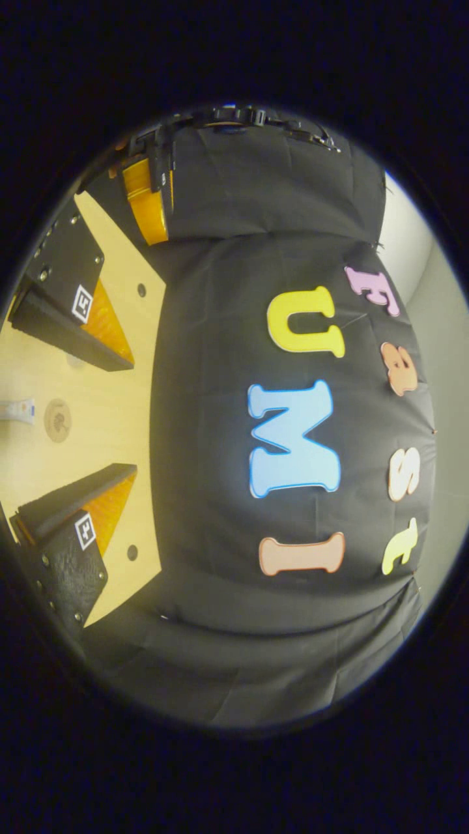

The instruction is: Put the toothbrush and toothpaste on the desktop into the cup, then pick up the cup and place it on the coaster on the desktop.

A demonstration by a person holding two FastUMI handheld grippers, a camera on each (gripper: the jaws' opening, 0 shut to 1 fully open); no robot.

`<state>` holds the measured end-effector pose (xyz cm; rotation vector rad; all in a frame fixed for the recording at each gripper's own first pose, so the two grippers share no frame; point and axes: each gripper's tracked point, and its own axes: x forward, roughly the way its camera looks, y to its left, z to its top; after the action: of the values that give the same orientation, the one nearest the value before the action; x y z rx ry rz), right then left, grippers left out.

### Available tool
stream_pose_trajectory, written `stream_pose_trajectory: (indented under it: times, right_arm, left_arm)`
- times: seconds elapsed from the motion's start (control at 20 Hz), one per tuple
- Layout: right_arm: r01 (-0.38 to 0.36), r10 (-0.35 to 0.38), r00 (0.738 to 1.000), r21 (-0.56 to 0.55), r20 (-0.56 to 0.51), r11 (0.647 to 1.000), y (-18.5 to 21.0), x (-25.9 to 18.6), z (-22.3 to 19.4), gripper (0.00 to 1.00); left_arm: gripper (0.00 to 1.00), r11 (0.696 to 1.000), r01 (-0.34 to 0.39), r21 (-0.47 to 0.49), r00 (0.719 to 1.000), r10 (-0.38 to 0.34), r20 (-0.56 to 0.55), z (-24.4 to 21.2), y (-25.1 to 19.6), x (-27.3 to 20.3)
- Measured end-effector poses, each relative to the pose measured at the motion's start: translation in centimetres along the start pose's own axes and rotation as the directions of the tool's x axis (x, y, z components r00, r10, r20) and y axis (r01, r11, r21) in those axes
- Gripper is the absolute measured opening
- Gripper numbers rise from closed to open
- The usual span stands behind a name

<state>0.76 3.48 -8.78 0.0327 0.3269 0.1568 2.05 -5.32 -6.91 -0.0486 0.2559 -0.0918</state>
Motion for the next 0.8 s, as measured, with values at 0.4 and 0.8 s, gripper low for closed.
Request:
stream_pose_trajectory:
  times: [0.4,0.8]
  right_arm:
    - [0.005,0.014,0.951,0.059,-0.309,0.998,0.0,0.9,-9.1,0.91]
    - [0.020,0.026,0.846,0.080,-0.533,0.997,0.1,1.0,-17.3,0.90]
  left_arm:
    - [0.96,1.000,0.006,-0.004,0.965,-0.007,-0.261,-11.0,-0.3,1.6]
    - [0.96,0.997,-0.004,-0.074,0.860,-0.034,-0.509,-21.5,-0.4,2.3]
